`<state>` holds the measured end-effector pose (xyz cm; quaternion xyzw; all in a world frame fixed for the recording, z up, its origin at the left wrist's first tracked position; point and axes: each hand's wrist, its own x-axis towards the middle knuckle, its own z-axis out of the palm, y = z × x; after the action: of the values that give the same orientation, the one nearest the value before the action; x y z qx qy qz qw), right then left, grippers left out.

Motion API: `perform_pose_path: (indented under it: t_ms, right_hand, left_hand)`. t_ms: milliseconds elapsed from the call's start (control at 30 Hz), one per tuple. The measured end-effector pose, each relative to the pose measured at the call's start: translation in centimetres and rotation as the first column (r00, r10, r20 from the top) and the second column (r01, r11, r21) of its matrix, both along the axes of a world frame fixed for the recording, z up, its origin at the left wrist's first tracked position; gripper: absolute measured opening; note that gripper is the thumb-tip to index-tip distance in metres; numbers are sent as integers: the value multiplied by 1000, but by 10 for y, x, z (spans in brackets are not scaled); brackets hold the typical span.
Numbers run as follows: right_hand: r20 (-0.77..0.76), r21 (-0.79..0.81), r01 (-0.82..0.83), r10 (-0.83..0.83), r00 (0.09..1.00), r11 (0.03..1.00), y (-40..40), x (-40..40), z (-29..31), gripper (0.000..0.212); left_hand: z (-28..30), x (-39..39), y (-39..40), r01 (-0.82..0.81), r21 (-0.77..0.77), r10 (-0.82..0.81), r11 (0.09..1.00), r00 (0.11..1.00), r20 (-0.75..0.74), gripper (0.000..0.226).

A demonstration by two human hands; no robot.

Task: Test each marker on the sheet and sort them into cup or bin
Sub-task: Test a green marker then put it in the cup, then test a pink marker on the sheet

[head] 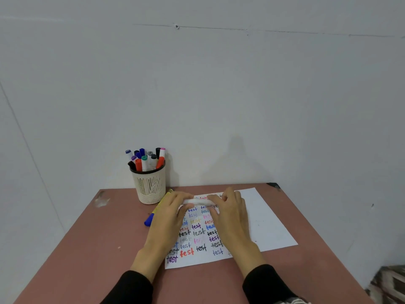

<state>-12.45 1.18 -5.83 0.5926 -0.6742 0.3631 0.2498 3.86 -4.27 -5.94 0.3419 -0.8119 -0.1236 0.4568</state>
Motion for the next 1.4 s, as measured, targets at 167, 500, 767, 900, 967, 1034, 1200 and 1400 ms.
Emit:
perform_pose_path:
  t_ms: [167, 500, 767, 900, 967, 1034, 1200, 1400]
  right_hand:
    - [89, -28, 144, -141, 986, 989, -1, -11, -1, 26]
    - [961, -256, -214, 225, -159, 943, 5, -20, 31, 38]
    - [979, -196, -333, 204, -13, 922, 9, -4, 31, 30]
    - [966, -226, -389, 257, 31, 893, 8, 2, 29, 36]
    - [967, -215, -384, 251, 45, 898, 7, 2, 28, 42]
    - [971, -208, -361, 237, 37, 909, 6, 2, 29, 41]
    - [781, -526, -220, 364, -507, 822, 5, -4, 36, 43]
    - [599, -588, -18, 420, -682, 809, 11, -15, 36, 62]
  left_hand:
    - [1, 4, -1, -147, 34, 145, 989, 988, 53, 38]
    - [-1, 6, -4, -114, 137, 122, 984, 991, -52, 21]
    - [-2, -1, 0, 25, -37, -17, 999, 977, 211, 35]
    - [-2, -5, 3, -33, -158, 92, 987, 921, 378, 43]
    - [0, -7, 5, -43, -114, 89, 993, 895, 437, 51]
    - [3, -9, 9, -38, -61, 62, 997, 880, 471, 55]
    - [12, -17, 26, -36, -18, 40, 999, 858, 512, 37]
    - [12, -31, 39, 30, -49, 6, 998, 788, 615, 41]
